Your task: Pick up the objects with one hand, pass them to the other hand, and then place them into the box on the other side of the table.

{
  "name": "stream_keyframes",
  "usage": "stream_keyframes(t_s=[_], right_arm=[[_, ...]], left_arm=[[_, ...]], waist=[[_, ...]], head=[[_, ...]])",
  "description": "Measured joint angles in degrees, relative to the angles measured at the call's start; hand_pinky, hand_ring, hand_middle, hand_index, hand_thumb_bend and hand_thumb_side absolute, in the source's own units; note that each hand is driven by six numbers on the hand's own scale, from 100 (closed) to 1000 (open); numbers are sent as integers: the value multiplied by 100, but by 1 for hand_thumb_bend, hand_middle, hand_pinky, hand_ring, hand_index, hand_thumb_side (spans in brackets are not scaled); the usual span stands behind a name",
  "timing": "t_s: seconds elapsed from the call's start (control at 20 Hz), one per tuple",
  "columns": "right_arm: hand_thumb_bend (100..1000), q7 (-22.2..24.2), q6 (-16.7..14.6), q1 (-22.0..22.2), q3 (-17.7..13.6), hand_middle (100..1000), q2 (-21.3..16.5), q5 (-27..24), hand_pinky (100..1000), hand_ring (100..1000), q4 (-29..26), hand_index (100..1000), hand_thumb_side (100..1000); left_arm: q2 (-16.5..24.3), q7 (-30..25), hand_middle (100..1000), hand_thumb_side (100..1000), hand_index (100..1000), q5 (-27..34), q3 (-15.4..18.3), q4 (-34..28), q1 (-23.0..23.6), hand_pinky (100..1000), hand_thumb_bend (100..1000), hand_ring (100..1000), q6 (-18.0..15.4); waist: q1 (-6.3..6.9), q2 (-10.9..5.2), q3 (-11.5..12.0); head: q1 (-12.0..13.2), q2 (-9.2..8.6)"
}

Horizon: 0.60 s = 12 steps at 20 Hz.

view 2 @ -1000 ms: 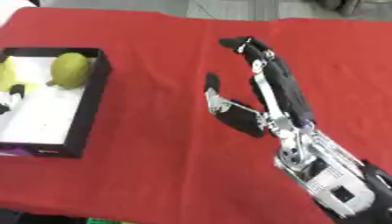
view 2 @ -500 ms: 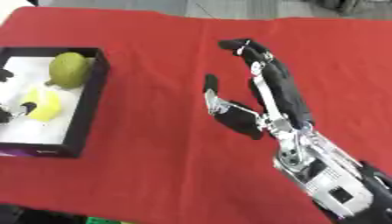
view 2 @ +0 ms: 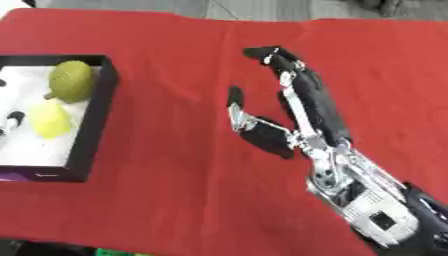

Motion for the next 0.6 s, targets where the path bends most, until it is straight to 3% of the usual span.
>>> stream_keyframes(t_s=[0.05, 0.1, 0.3, 0.5, 0.6], right_arm=[[100, 50, 48, 20, -45, 809, -36, 0, 833, 831, 0, 862, 401], [100, 114, 107, 27, -98, 816, -79, 0, 837, 837, 0, 866, 404], [100, 477, 350, 121, -361, 830, -271, 3, 842, 844, -1, 868, 445], [100, 864, 547, 259, -711, 839, -497, -100, 848, 852, -1, 876, 426], [100, 1090, 631, 347, -895, 848, -621, -164, 852, 861, -2, 884, 481]], left_arm=[[0, 192, 790, 636, 840, 153, 30, -174, 41, 867, 100, 786, -80], [0, 413, 784, 717, 828, 342, 53, -355, 99, 866, 100, 781, -191], [-23, 1212, 777, 882, 800, 1311, 160, -889, 331, 874, 100, 770, -629], [-131, 1542, 770, 920, 787, 2200, 280, -1145, 498, 875, 101, 762, -858], [-181, 1614, 767, 904, 781, 2537, 358, -1273, 577, 877, 100, 760, -915]], waist=[[0, 0, -4], [-1, 0, -7], [-13, 0, -15], [-52, -1, -25], [-59, -1, -26]], head=[[-40, 2], [-76, 3], [-178, 22], [-271, 38], [-325, 42]])
